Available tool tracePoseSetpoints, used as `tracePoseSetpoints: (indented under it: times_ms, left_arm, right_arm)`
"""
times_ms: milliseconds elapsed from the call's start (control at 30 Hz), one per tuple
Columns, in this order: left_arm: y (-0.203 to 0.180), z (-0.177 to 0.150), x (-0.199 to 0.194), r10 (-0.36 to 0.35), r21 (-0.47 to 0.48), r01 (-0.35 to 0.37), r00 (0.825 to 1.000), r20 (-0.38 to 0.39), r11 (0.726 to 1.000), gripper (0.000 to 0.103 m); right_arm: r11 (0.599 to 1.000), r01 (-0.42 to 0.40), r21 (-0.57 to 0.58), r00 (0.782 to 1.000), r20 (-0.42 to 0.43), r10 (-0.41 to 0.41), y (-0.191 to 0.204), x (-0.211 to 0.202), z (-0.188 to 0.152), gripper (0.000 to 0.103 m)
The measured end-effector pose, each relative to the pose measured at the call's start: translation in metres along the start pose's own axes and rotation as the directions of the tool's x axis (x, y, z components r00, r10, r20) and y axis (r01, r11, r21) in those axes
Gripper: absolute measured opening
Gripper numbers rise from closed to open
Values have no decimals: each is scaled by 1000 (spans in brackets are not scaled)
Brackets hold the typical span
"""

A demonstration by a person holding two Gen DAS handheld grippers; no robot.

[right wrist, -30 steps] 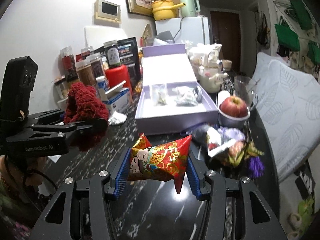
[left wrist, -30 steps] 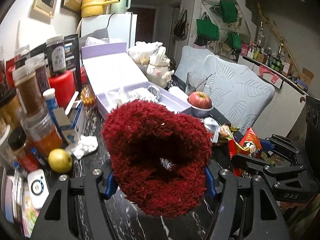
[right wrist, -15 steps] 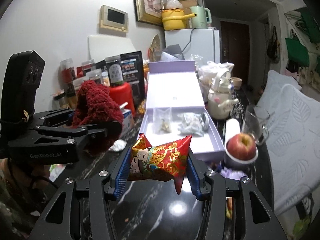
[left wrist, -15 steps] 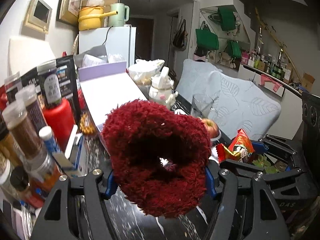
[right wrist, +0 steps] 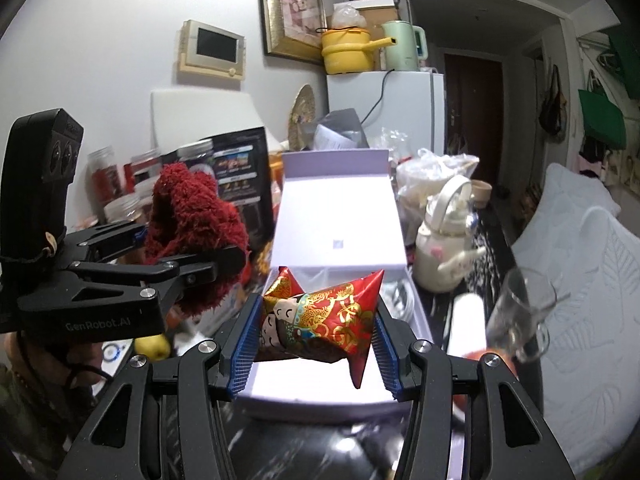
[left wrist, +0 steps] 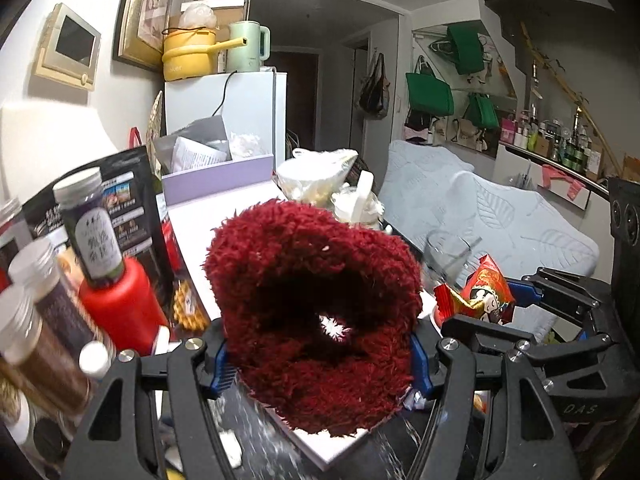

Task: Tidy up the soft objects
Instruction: 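Carry the red sock and red-and-gold packet with both grippers toward the lavender box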

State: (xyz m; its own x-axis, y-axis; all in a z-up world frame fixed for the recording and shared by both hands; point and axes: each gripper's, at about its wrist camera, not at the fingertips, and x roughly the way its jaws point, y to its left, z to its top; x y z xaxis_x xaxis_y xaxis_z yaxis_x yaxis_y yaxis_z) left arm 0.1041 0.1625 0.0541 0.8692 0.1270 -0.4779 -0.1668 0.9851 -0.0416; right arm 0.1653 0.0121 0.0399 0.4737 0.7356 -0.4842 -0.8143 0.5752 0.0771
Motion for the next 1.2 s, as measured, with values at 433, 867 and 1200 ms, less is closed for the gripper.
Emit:
tracePoseSetpoints:
  times_ms: [433,867,1200]
  left_arm:
    - [29,41,61,63,-25,-62,997,41,998,67]
    - [58,41,125,192,-61,-193,981,-10,979,67]
    - [60,18,171,203,-20,-209,965,-165,978,67]
  right_arm:
    - [999,39,-8,999,25,-39,-32,55,50,51]
    - [997,55,51,998,4,-55,-61,119,69,51]
    - [996,63,65,995,-75,-58,-72,162,56,51]
